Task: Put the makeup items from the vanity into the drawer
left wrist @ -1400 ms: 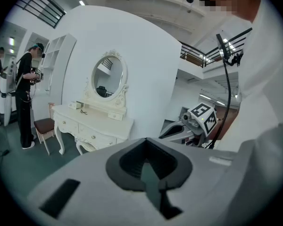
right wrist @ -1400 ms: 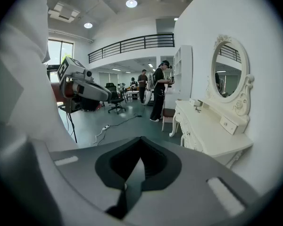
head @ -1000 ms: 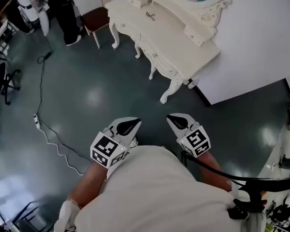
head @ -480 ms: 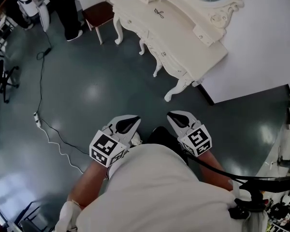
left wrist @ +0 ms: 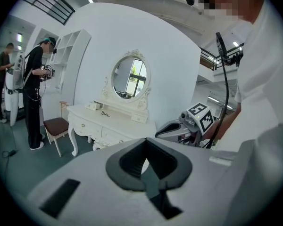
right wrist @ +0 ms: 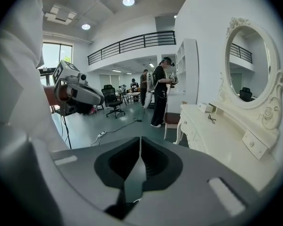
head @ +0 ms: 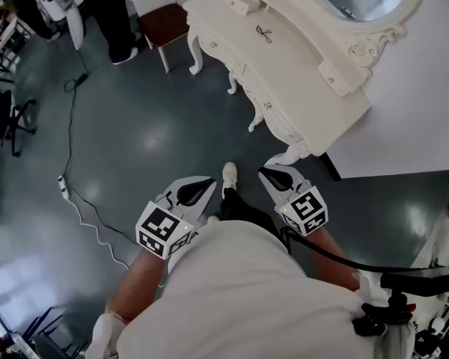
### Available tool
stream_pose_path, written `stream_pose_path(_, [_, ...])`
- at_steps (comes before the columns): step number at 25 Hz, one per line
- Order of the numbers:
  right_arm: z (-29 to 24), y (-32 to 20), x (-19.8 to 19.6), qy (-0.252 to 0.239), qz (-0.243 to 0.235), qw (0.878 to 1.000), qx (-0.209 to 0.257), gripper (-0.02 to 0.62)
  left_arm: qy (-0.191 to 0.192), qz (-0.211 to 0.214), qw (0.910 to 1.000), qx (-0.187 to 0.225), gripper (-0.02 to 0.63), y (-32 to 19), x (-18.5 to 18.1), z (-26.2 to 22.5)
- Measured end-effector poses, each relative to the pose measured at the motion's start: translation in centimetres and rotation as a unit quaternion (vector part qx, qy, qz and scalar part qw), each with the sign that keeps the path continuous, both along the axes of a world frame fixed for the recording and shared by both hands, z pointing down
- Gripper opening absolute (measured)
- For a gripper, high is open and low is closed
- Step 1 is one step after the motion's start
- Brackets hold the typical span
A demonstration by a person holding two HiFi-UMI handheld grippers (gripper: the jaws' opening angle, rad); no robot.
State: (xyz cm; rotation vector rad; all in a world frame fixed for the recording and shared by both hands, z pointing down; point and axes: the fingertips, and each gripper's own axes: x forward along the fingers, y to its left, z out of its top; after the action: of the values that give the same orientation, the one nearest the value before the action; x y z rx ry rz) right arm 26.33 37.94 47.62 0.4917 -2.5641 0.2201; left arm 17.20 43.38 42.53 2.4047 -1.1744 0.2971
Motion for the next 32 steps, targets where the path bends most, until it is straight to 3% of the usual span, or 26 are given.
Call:
stream_pose_path(6, [-0.9, -12.2, -2.8, -0.014, -0.012, 1.000, 0.002, 0.015, -0.019, -0.010, 0.9998, -0.006, 0.002, -10.8, -2.4, -1.3])
stream_pose_path(13, [1.5, -27.5, -2.9, 0.004, -0.007, 1.000, 0.019, 0.020, -0.022, -0.016, 0.9996, 0.003, 0.002, -23.4, -2.5, -1.8])
stream_pose_path(19, [5.6, -39.9, -3.5, 0.041, 0.042, 0.998, 0.033, 0.038, -0.019, -0.014, 0.9997, -0.002, 0.002, -28.8, -3.9, -1.7])
stream_pose_path(25, [9.9, -52.7, -5.5, 0.082, 0.109, 0.989, 0.049, 0.056, -0.011, -0.012, 0.9998, -0.008, 0.002, -35.2, -8.9, -0.3])
stream_pose_path(32, [13.6, -61.4, -7.9, 0.129, 0.175, 0.975, 0.037, 0.088, -0.009, 0.045, 0.9989, -0.010, 0.002, -44.4, -15.4, 0.7])
